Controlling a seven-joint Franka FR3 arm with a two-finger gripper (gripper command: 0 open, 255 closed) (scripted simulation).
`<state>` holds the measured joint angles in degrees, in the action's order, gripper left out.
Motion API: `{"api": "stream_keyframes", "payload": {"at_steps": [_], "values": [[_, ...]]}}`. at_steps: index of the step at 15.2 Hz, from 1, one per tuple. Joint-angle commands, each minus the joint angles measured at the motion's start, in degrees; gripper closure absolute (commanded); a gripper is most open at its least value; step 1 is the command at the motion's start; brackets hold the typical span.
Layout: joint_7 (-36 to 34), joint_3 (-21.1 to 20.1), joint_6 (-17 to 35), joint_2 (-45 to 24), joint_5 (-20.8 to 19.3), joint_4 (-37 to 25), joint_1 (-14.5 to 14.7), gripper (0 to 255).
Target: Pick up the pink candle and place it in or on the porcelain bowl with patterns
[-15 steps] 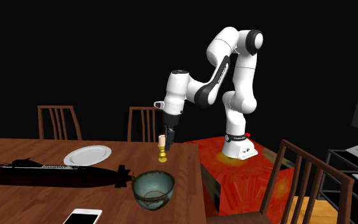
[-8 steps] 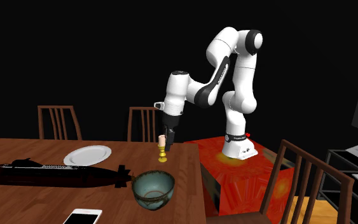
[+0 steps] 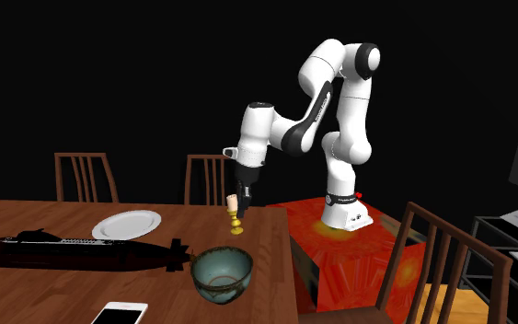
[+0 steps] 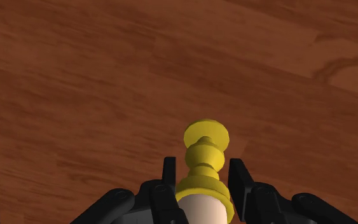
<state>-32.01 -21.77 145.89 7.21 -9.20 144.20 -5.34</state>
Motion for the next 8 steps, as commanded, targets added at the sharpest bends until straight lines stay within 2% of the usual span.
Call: {"api": "stream_keyframes", "payload": {"at_steps": [1, 8], "values": [[-0.02, 0.02, -0.03, -0.02, -0.01, 0.05, -0.02, 255], [2.61, 0.66, -4.87, 3.5, 2.88, -1.64, 0.71, 255]]}}
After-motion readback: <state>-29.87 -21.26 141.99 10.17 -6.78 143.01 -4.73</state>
